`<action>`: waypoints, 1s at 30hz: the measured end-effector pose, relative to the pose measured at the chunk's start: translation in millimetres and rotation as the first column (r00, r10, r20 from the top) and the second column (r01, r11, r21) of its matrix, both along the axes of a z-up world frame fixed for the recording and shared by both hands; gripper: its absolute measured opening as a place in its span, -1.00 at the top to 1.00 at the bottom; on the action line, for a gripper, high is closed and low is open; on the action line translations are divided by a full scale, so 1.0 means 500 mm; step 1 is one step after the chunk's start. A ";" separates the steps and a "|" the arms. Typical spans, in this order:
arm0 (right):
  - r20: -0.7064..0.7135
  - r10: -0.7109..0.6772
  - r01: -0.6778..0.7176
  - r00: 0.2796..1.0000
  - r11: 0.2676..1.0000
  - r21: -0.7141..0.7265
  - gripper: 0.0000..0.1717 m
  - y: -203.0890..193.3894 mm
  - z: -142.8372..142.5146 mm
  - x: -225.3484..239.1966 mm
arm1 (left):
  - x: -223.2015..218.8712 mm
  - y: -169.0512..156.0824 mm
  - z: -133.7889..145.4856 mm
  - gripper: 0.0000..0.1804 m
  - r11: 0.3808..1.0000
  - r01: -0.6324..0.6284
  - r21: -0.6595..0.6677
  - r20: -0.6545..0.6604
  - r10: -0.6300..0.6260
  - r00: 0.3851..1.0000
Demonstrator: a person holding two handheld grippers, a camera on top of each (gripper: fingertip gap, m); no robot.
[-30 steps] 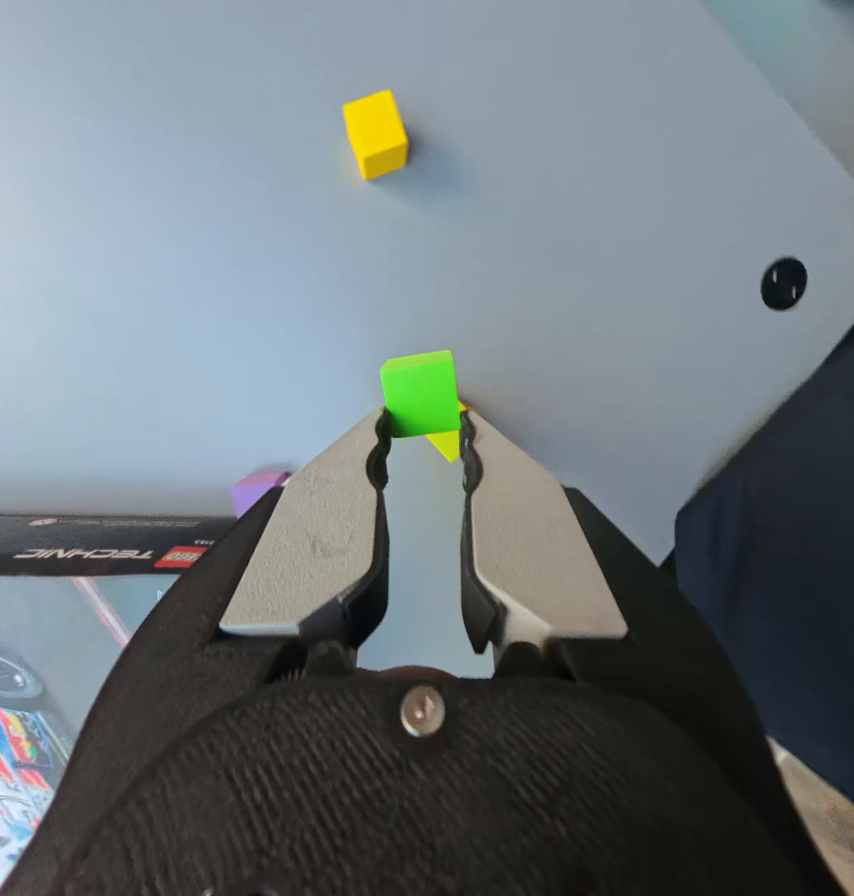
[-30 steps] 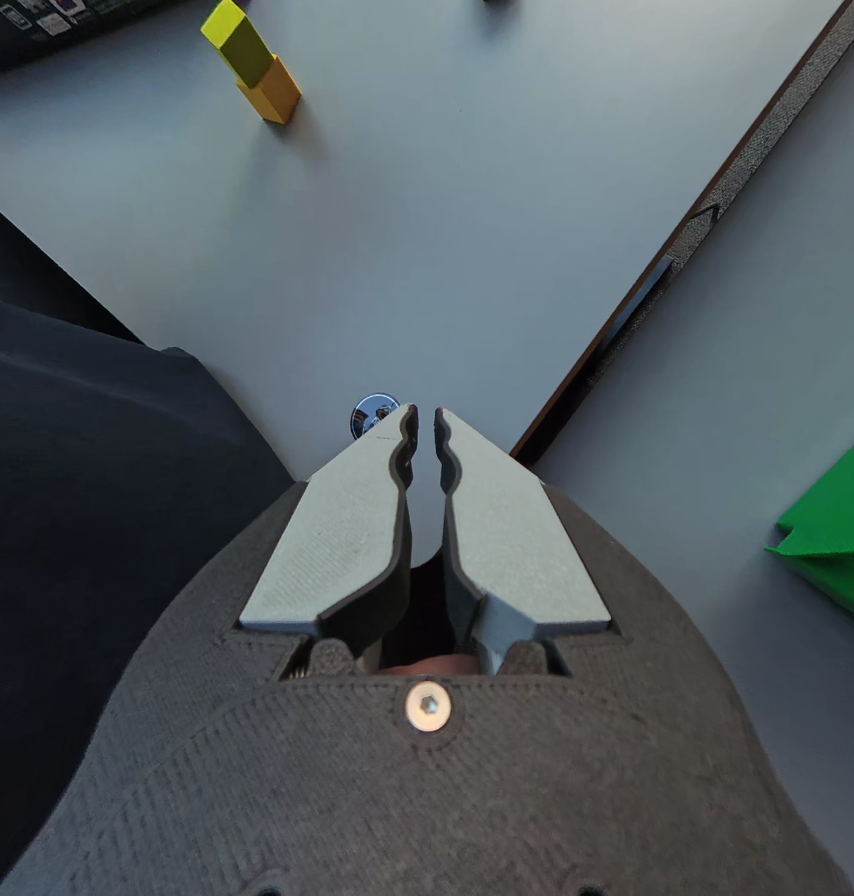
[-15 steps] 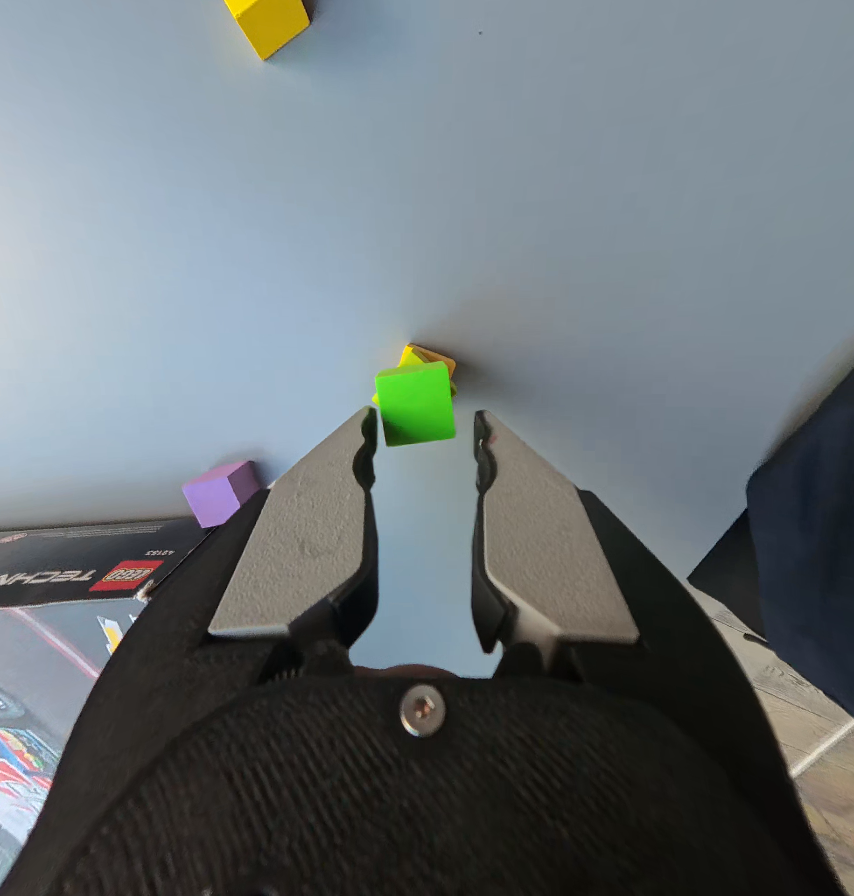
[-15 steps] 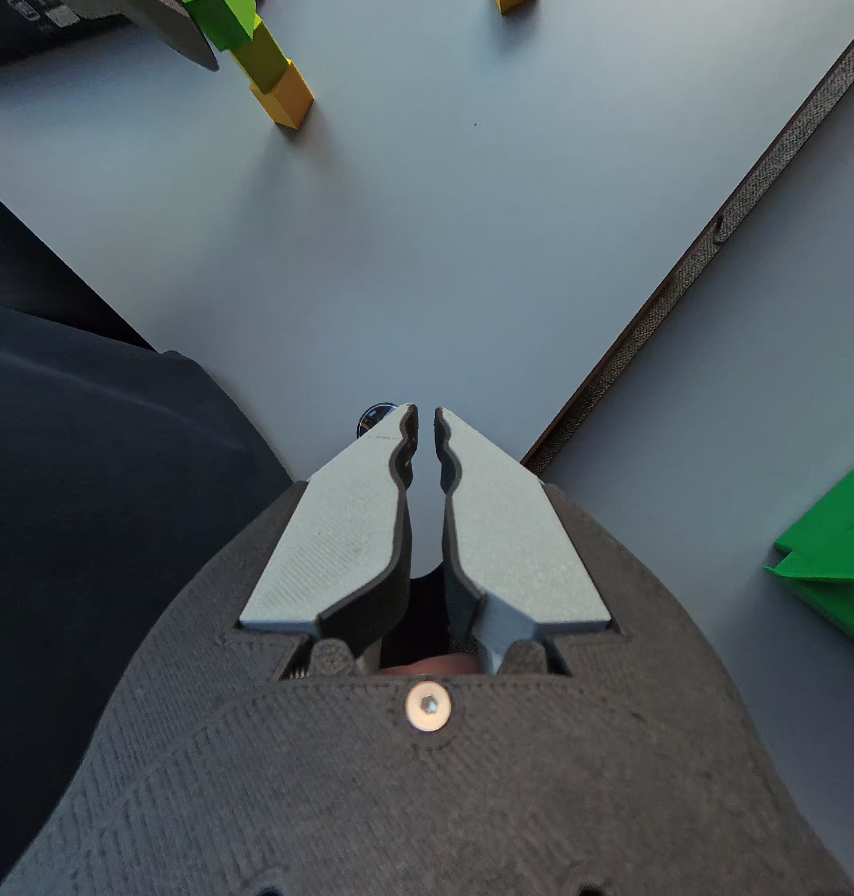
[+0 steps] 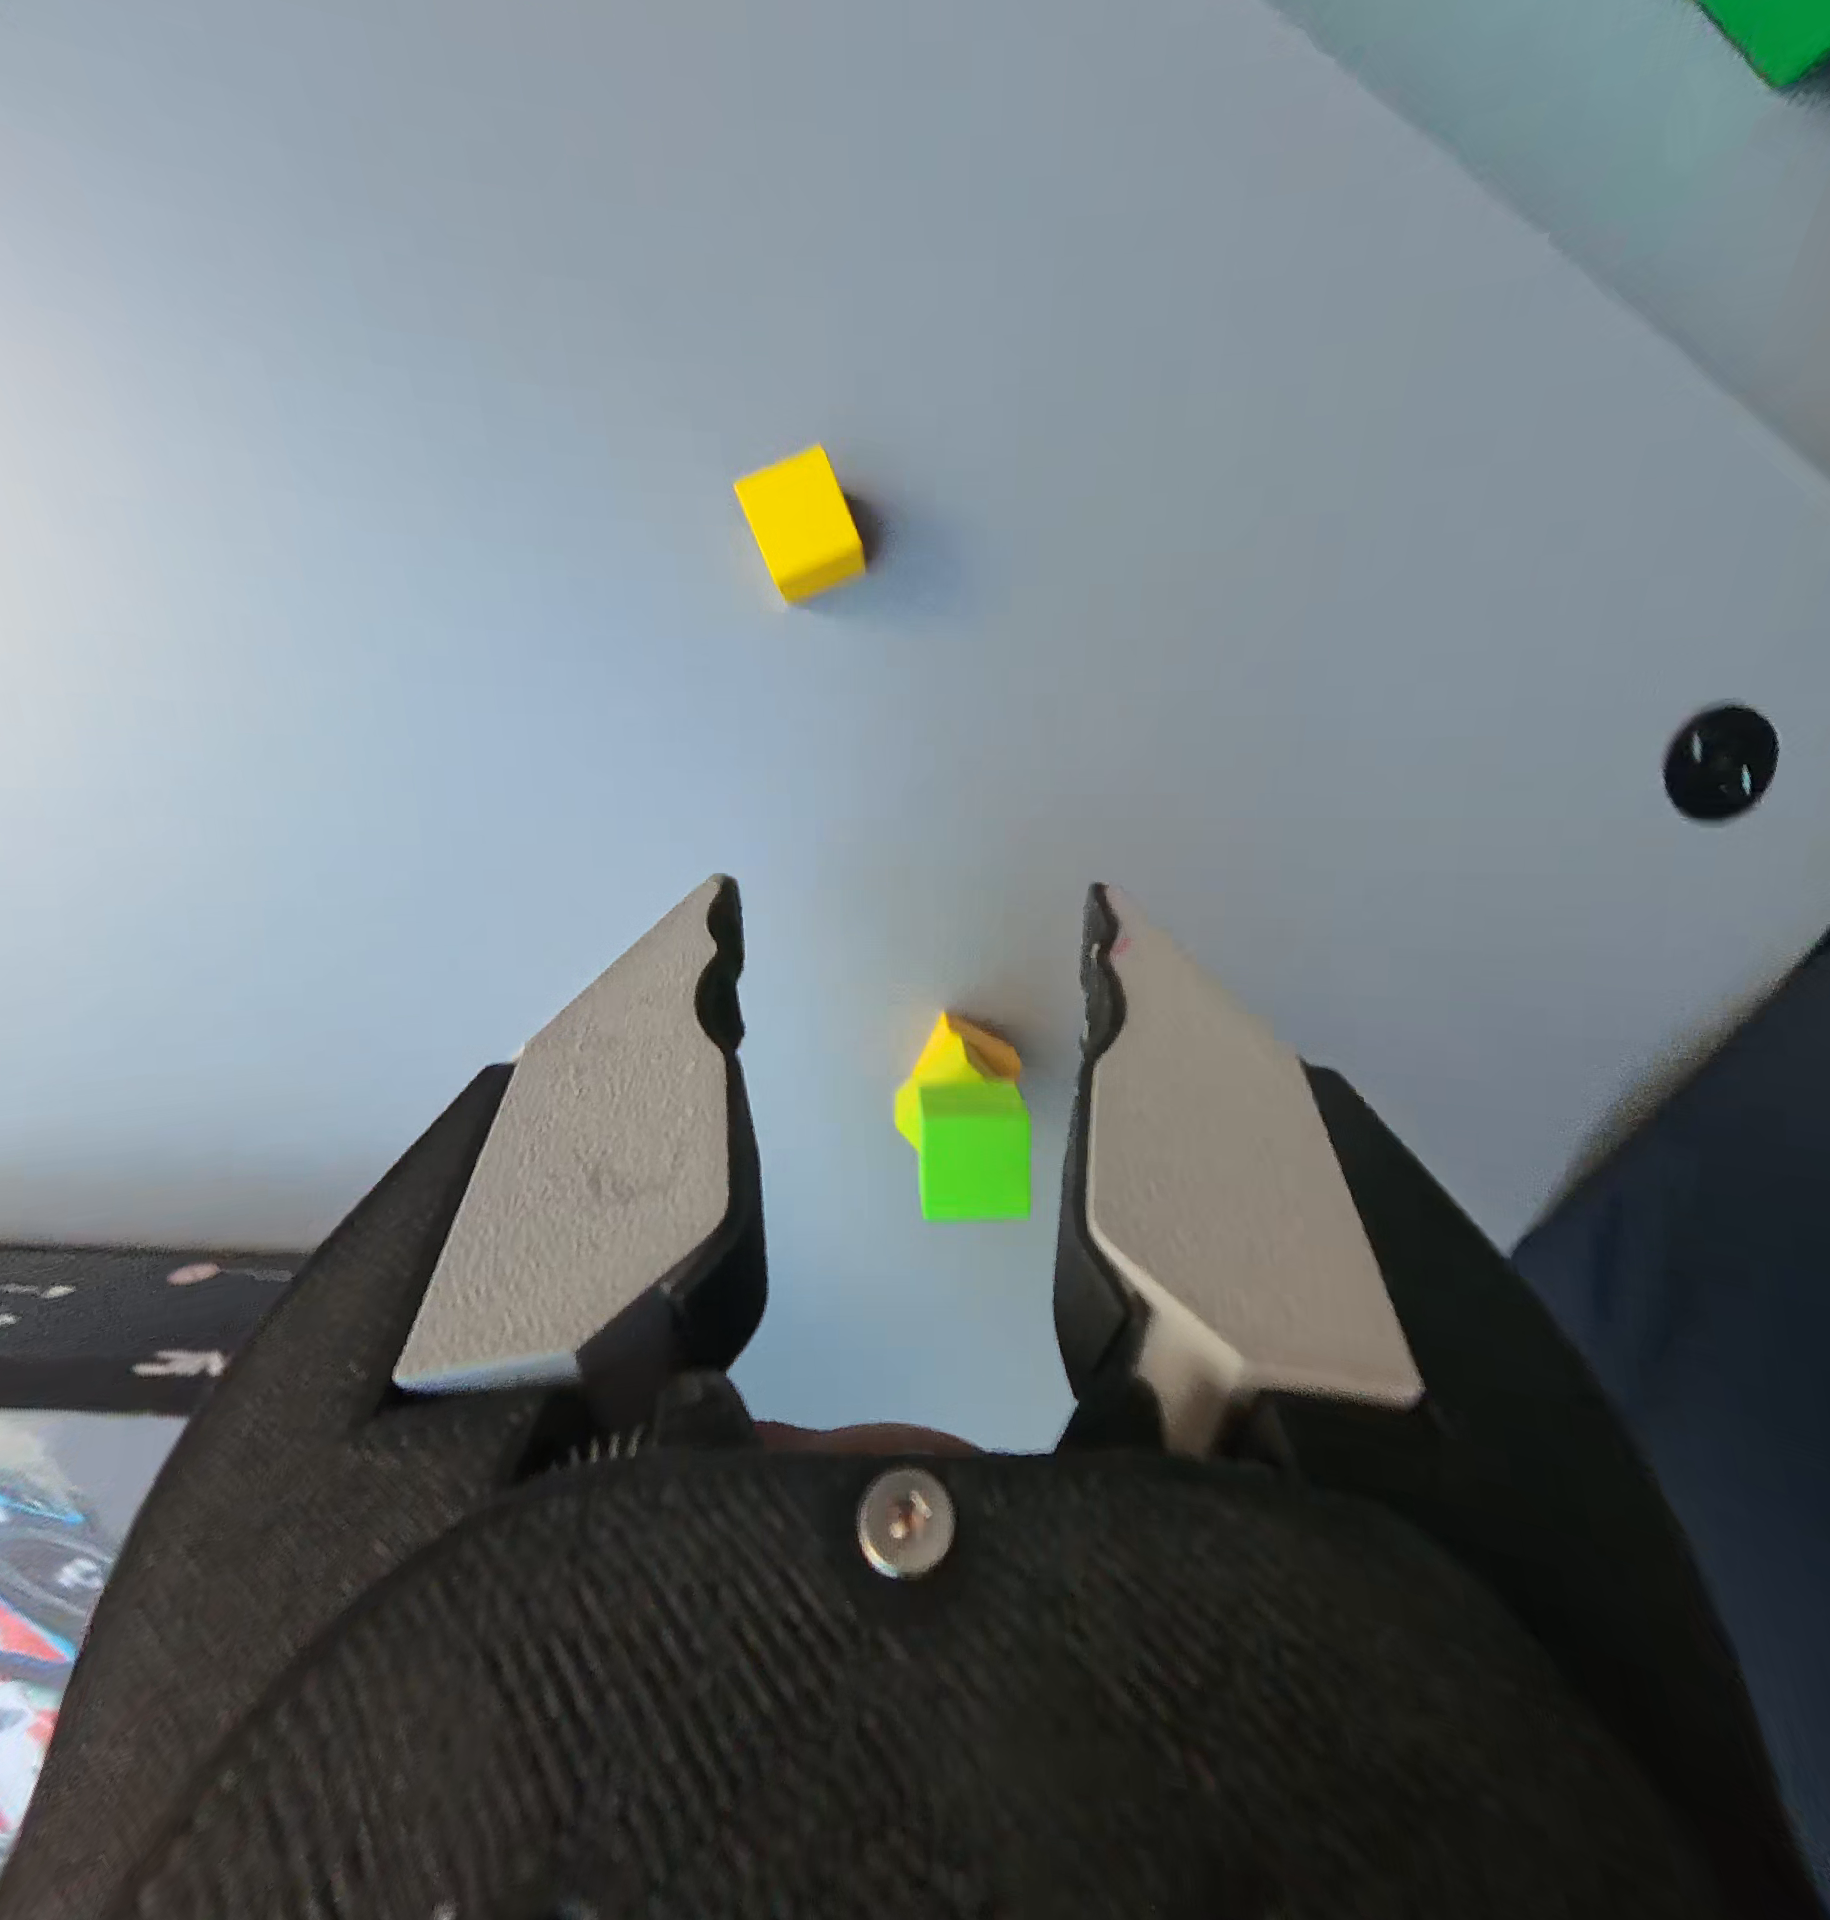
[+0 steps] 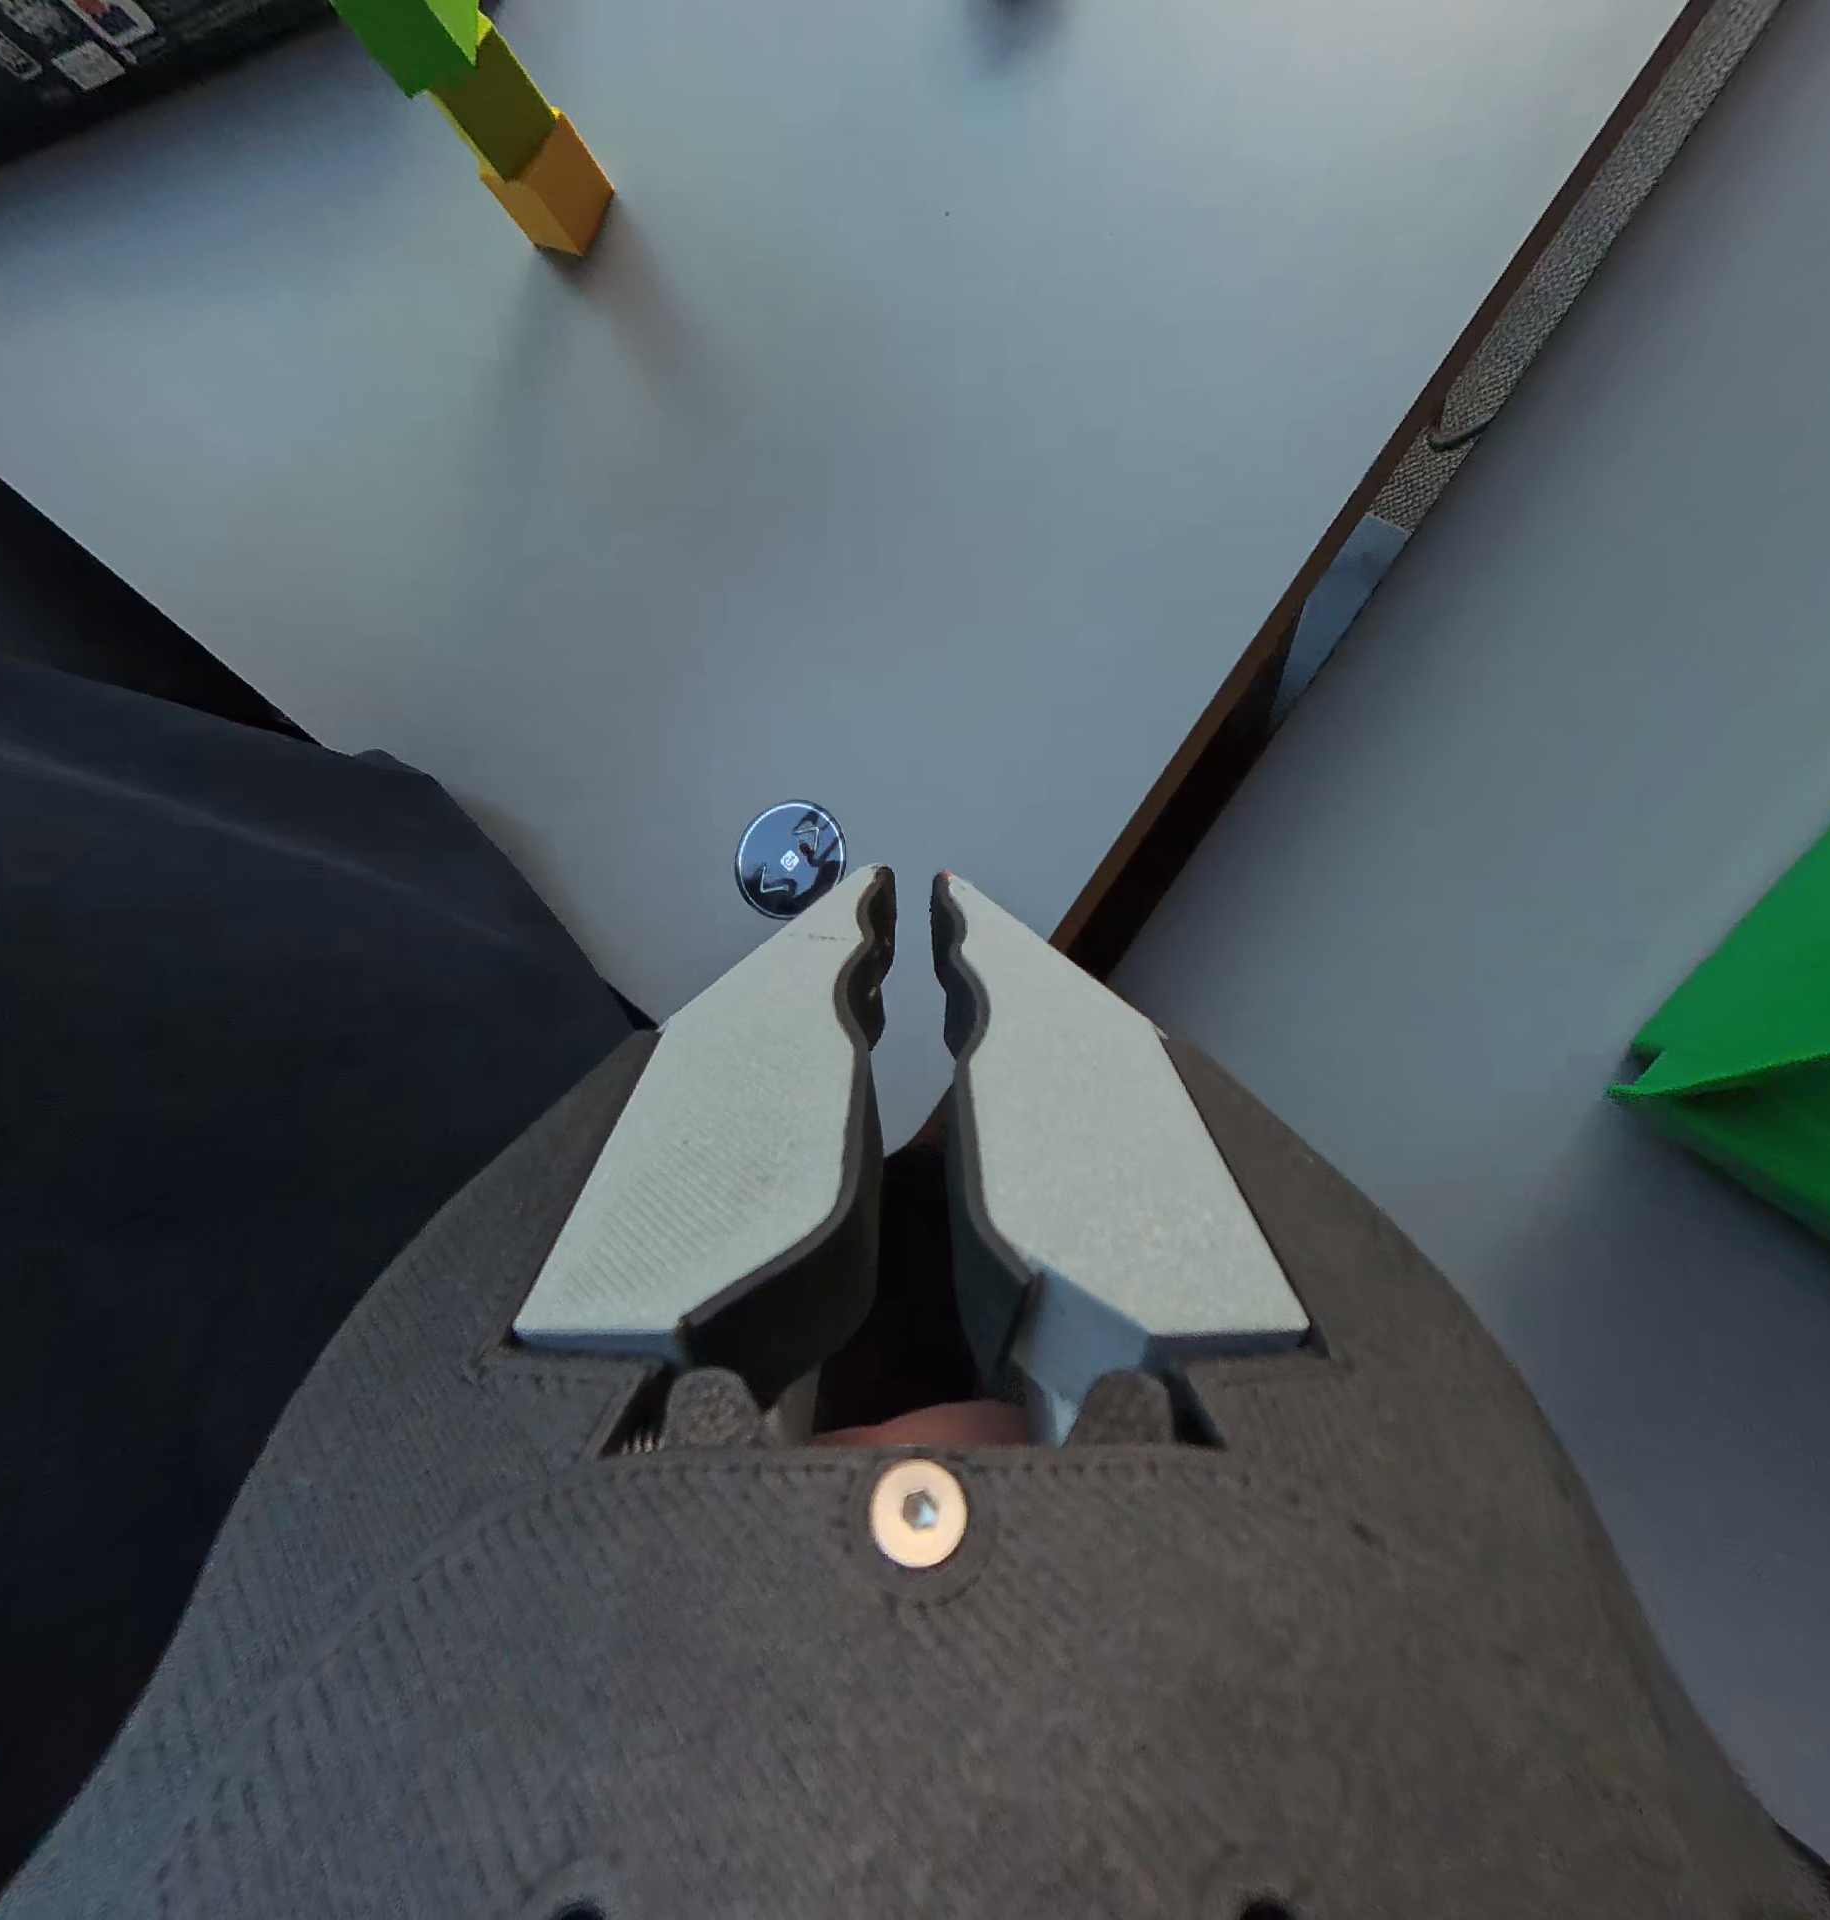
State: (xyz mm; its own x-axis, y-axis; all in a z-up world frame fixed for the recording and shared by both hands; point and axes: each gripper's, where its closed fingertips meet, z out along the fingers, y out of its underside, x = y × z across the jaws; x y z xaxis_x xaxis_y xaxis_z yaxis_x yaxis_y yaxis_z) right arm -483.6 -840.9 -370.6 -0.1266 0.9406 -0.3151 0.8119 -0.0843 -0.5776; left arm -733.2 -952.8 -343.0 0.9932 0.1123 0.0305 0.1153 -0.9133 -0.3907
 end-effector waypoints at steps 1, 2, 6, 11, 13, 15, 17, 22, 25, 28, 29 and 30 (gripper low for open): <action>0.006 -0.004 0.004 1.000 1.000 -0.002 0.95 0.003 -0.003 0.007 | -0.011 0.025 -0.004 0.29 1.000 -0.011 -0.011 -0.012 0.011 1.000; 0.011 -0.008 0.008 1.000 1.000 -0.004 0.95 0.006 -0.005 0.015 | -0.019 0.051 -0.012 0.29 1.000 -0.017 -0.021 -0.020 0.016 1.000; 0.024 -0.030 0.030 0.999 1.000 -0.004 0.95 0.027 -0.011 0.042 | -0.040 0.127 -0.091 0.30 0.990 -0.092 -0.109 0.011 0.094 0.996; 0.024 -0.091 0.091 0.996 0.996 -0.013 0.95 0.064 -0.012 0.069 | -0.055 0.143 -0.184 0.52 0.956 -0.183 -0.227 0.016 0.192 0.981; 0.023 -0.108 0.108 0.994 0.994 -0.013 0.95 0.075 -0.012 0.080 | -0.063 0.148 -0.190 0.71 0.960 -0.195 -0.202 -0.004 0.198 0.980; 0.024 -0.120 0.121 0.992 0.993 -0.017 0.96 0.082 -0.015 0.090 | -0.057 0.151 -0.181 0.71 0.962 -0.191 -0.195 0.025 0.199 0.980; 0.030 -0.124 0.124 0.992 0.992 -0.030 0.95 0.084 -0.022 0.097 | -0.060 0.146 -0.163 0.71 0.968 -0.174 -0.181 0.007 0.178 0.984; 0.032 -0.079 0.080 0.996 0.996 -0.033 0.96 0.078 -0.031 0.083 | -0.049 0.107 -0.070 0.71 0.986 -0.079 -0.144 0.024 0.084 0.996; 0.010 -0.044 0.045 0.999 0.998 -0.034 0.96 0.072 -0.023 0.053 | -0.046 0.052 0.013 0.71 0.993 0.021 -0.117 -0.021 -0.024 1.000; 0.002 -0.002 0.002 1.000 1.000 -0.028 0.95 0.063 -0.020 0.024 | -0.034 -0.017 0.070 0.71 0.993 0.054 -0.109 -0.008 -0.055 0.998; 0.000 0.011 -0.011 1.000 1.000 -0.025 0.95 0.060 -0.019 0.016 | -0.029 -0.039 0.080 0.71 0.993 0.047 -0.110 0.002 -0.047 0.999; -0.004 0.022 -0.022 1.000 0.999 -0.024 0.95 0.056 -0.018 0.007 | -0.019 -0.060 0.086 0.71 0.992 0.046 -0.116 0.021 -0.044 0.999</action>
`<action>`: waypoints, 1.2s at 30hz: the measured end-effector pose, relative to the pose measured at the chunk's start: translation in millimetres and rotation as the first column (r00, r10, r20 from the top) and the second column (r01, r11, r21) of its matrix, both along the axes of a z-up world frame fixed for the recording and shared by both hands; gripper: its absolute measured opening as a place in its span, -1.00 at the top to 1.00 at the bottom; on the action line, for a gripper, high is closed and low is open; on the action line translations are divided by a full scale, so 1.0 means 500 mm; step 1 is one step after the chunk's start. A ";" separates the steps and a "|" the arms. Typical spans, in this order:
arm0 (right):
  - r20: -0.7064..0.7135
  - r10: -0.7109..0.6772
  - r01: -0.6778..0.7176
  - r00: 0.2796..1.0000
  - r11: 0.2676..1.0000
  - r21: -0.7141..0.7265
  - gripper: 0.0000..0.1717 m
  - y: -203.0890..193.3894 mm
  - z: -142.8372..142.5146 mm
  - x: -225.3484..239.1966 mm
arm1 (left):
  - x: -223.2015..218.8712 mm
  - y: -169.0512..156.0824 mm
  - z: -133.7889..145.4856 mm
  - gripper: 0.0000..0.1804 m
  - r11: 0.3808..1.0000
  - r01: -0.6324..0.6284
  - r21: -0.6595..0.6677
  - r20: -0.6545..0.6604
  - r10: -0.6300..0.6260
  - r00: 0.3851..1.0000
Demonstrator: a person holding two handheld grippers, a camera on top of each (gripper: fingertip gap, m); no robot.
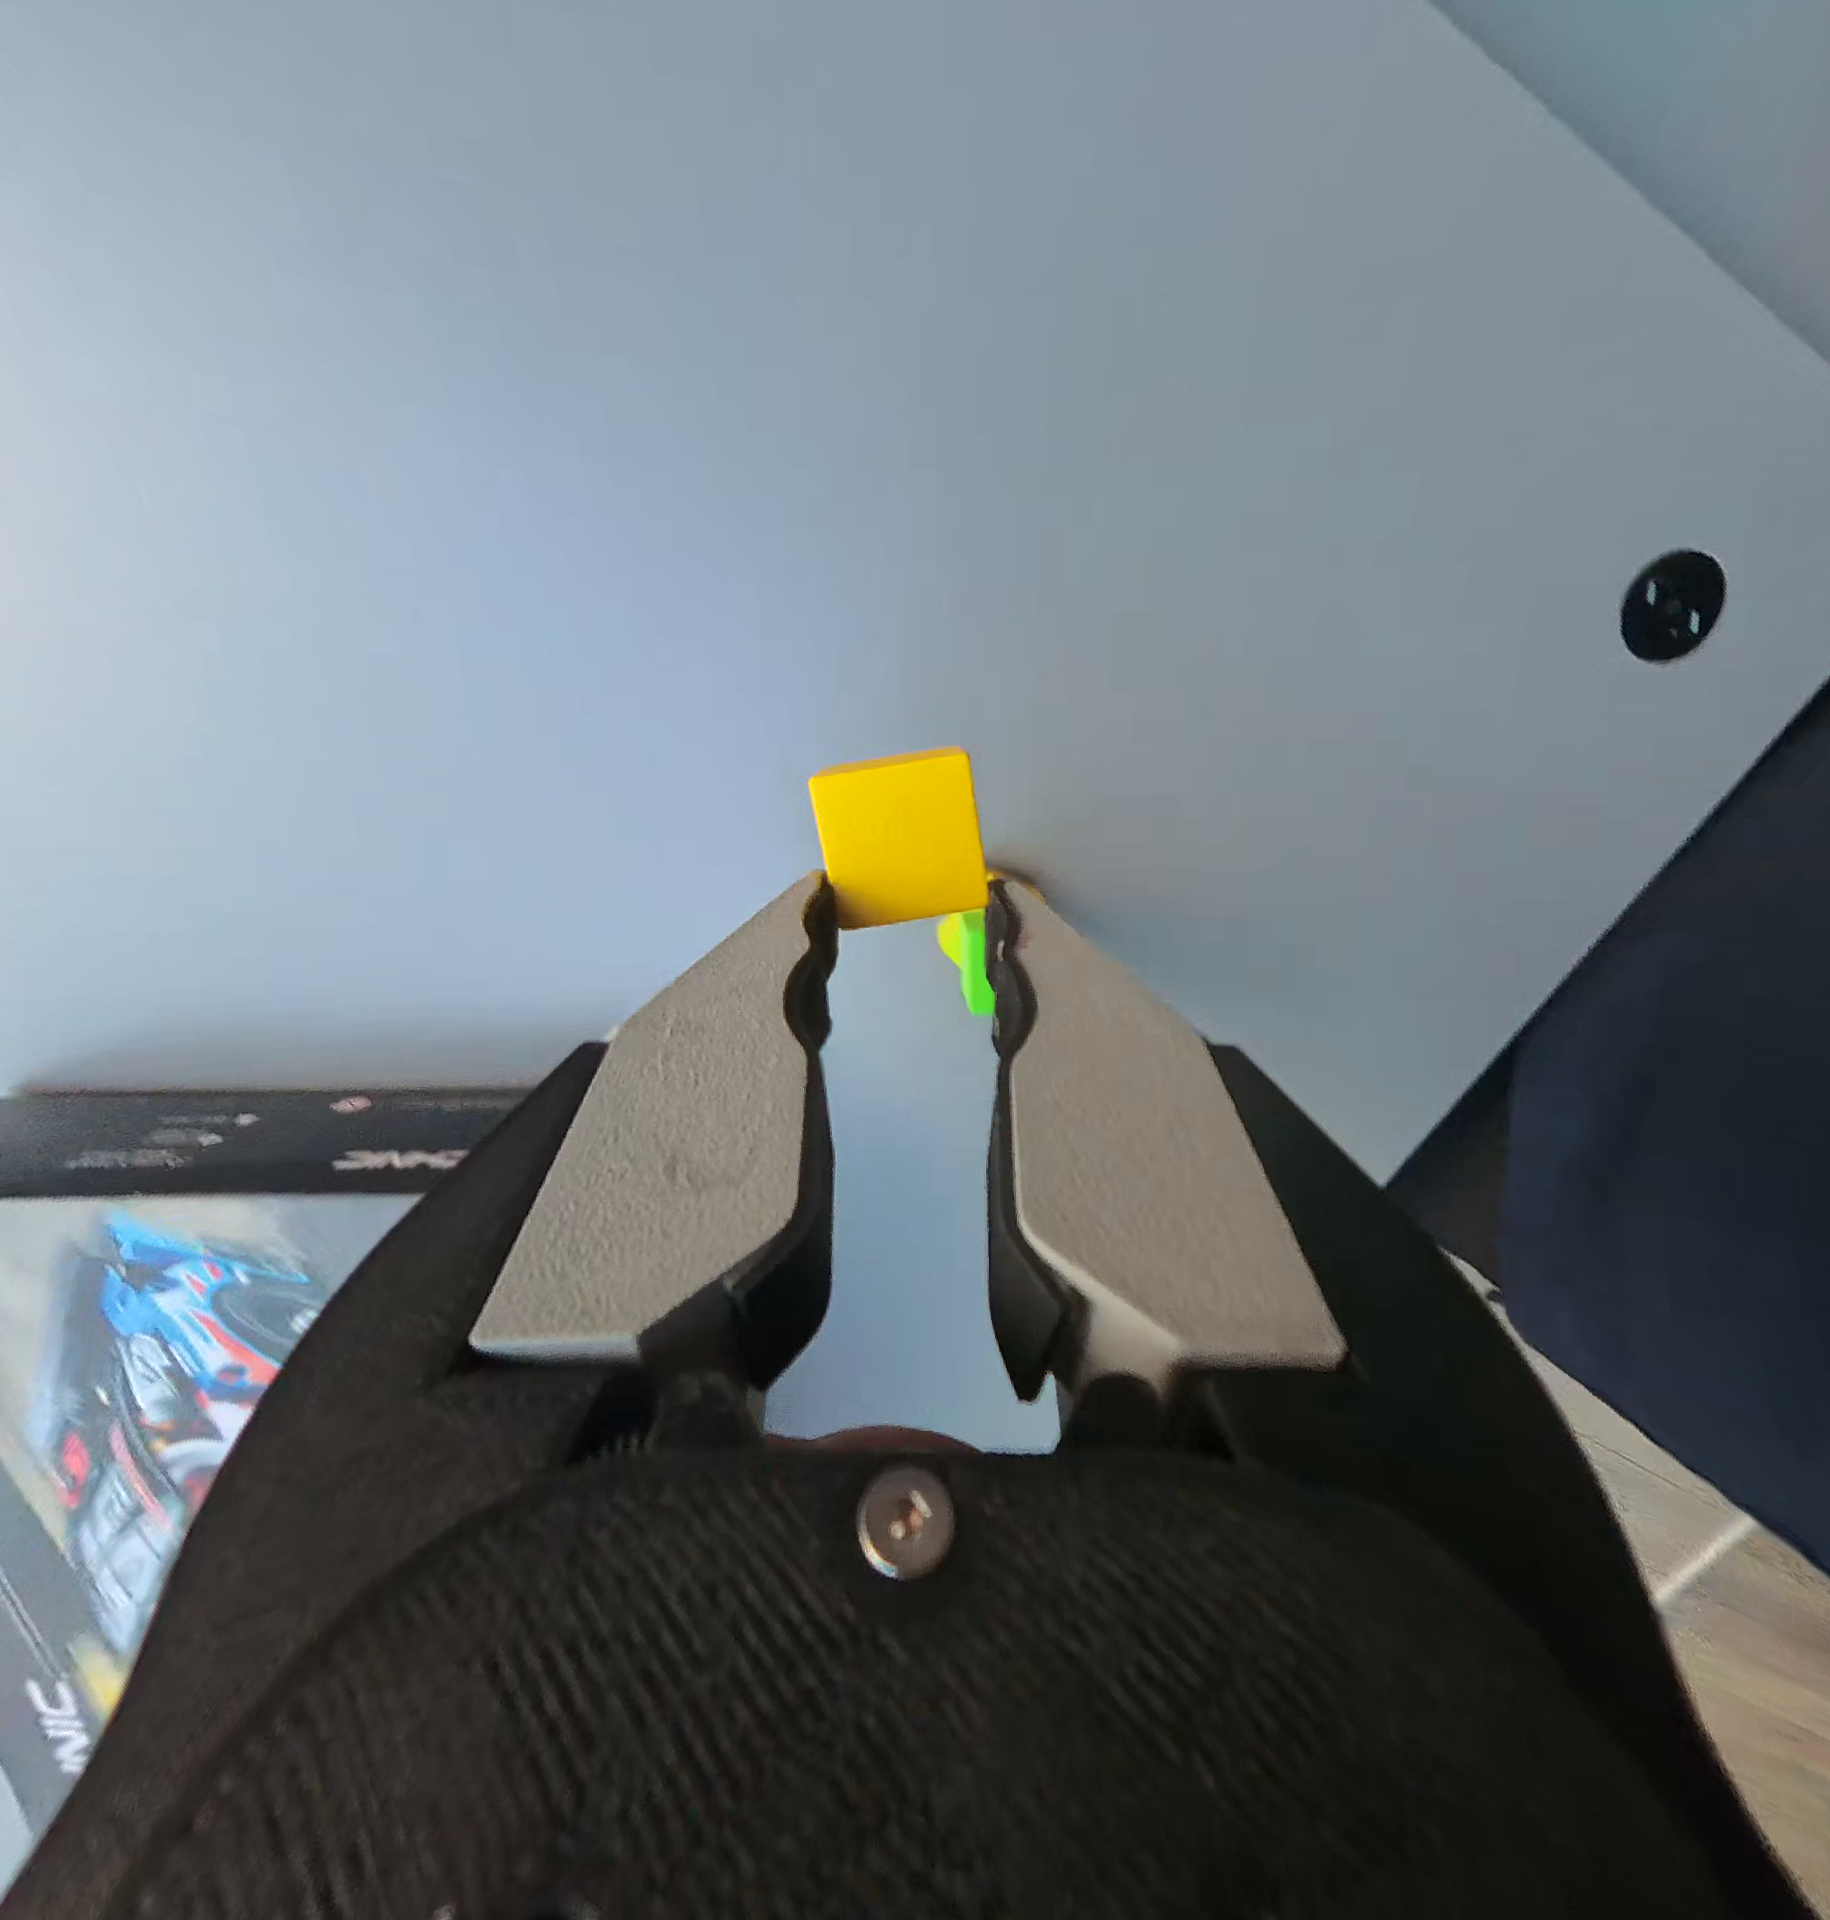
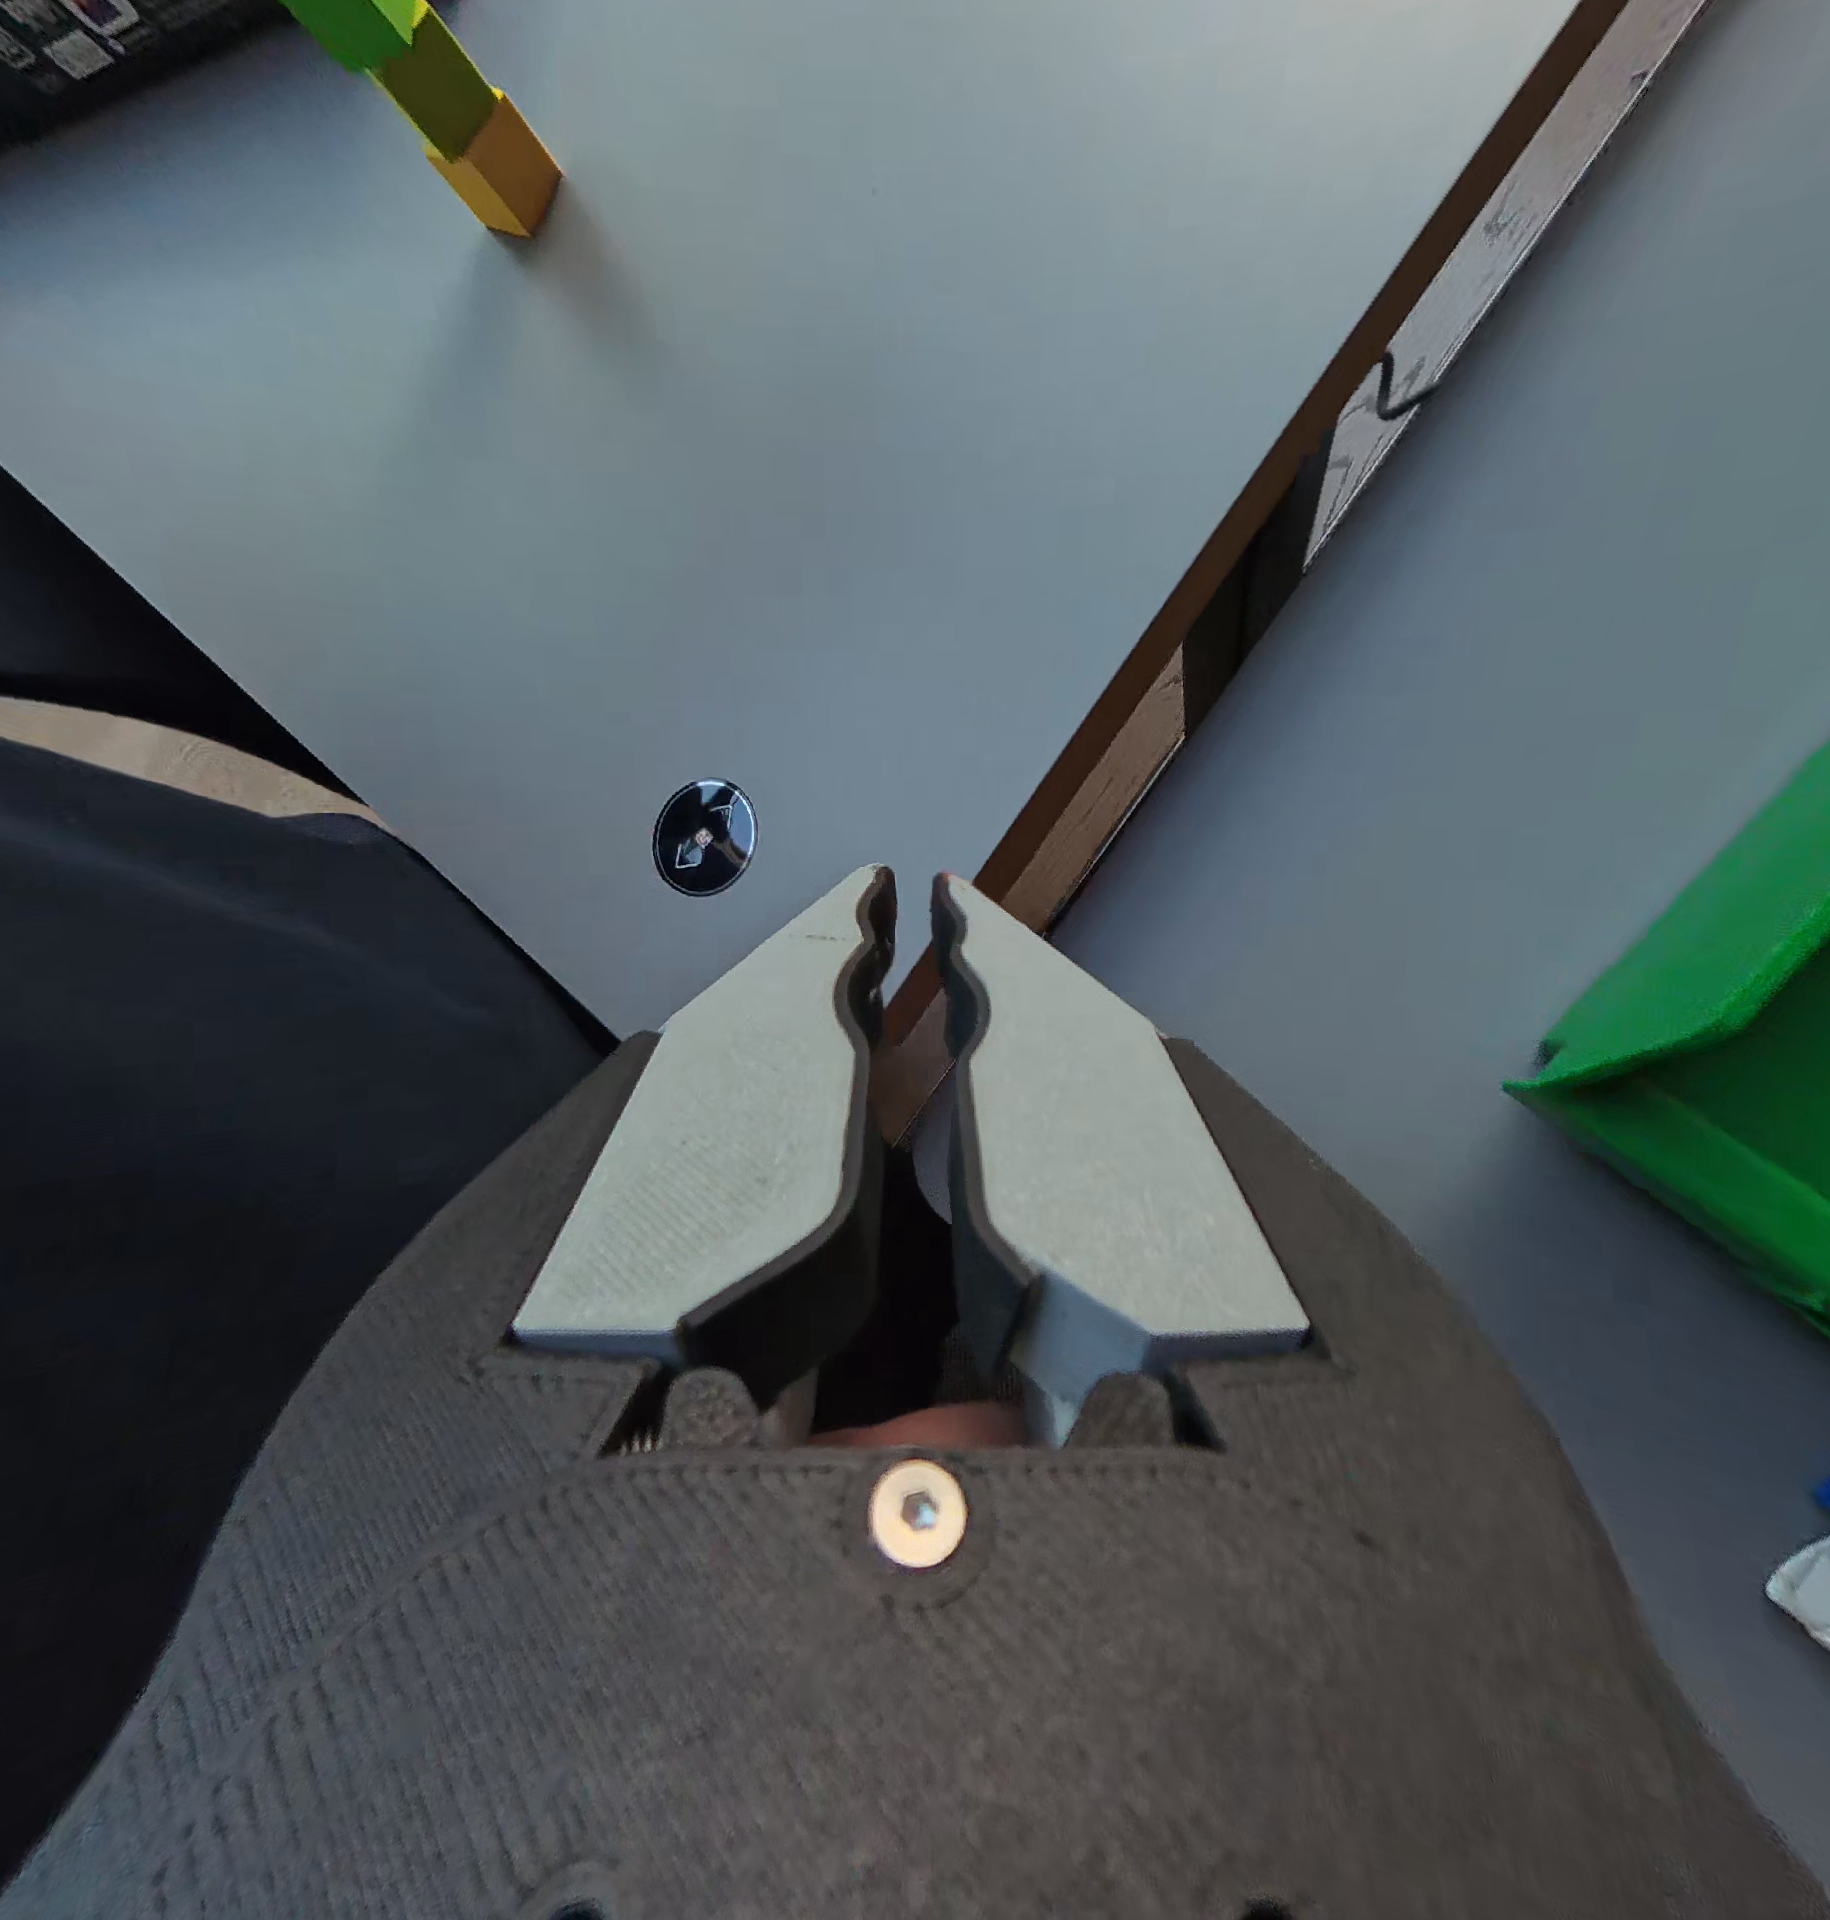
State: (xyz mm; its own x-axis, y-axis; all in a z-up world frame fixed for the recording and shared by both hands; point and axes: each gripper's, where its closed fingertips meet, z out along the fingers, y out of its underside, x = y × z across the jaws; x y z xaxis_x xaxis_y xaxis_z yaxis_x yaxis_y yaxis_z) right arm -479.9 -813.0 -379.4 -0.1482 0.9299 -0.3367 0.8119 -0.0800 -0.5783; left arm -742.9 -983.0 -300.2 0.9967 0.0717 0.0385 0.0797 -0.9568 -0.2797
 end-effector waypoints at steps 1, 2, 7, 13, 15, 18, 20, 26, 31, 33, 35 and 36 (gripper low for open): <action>-0.004 0.010 -0.010 1.000 1.000 0.001 0.95 -0.004 0.003 -0.008 | 0.010 -0.019 0.001 0.71 1.000 0.000 -0.006 0.008 0.000 1.000; -0.008 0.019 -0.019 1.000 1.000 0.001 0.95 -0.009 0.005 -0.014 | 0.017 -0.036 -0.001 0.71 1.000 0.005 -0.013 0.003 -0.005 1.000; -0.010 0.058 -0.058 0.998 0.998 0.008 0.95 -0.031 0.009 -0.031 | 0.069 -0.090 -0.061 0.71 0.999 0.014 -0.048 0.029 -0.012 1.000; -0.005 0.066 -0.066 0.998 0.998 0.012 0.95 -0.045 0.011 -0.030 | 0.084 -0.084 -0.110 0.71 1.000 -0.004 -0.023 -0.002 0.004 1.000; -0.003 0.066 -0.066 0.998 0.998 0.016 0.95 -0.048 0.012 -0.028 | 0.083 -0.079 -0.116 0.71 1.000 -0.009 -0.022 -0.010 0.009 1.000; -0.004 0.060 -0.060 0.998 0.998 0.019 0.95 -0.050 0.015 -0.025 | 0.081 -0.080 -0.123 0.71 1.000 -0.001 -0.030 -0.032 0.000 0.999; -0.004 0.054 -0.054 0.999 0.998 0.021 0.95 -0.050 0.015 -0.023 | 0.082 -0.080 -0.124 0.60 1.000 0.004 -0.030 -0.038 -0.005 0.999; -0.001 0.042 -0.042 0.999 0.999 0.020 0.95 -0.056 0.015 -0.016 | 0.081 -0.078 -0.122 0.66 1.000 -0.017 -0.011 -0.026 0.017 1.000; -0.003 0.035 -0.035 0.999 0.999 0.018 0.95 -0.061 0.015 -0.014 | 0.078 -0.077 -0.118 0.98 1.000 -0.021 0.004 -0.050 0.021 0.999; -0.001 0.034 -0.034 0.999 0.999 0.017 0.95 -0.062 0.014 -0.014 | 0.079 -0.078 -0.120 0.99 1.000 -0.028 0.007 -0.041 0.028 0.999; -0.002 0.034 -0.034 0.999 0.999 0.018 0.95 -0.063 0.015 -0.013 | 0.078 -0.080 -0.116 0.78 0.999 -0.050 0.011 -0.030 0.051 0.998; -0.002 0.034 -0.034 0.999 0.999 0.018 0.95 -0.063 0.015 -0.013 | 0.077 -0.082 -0.113 0.71 0.998 -0.061 0.012 -0.025 0.061 0.998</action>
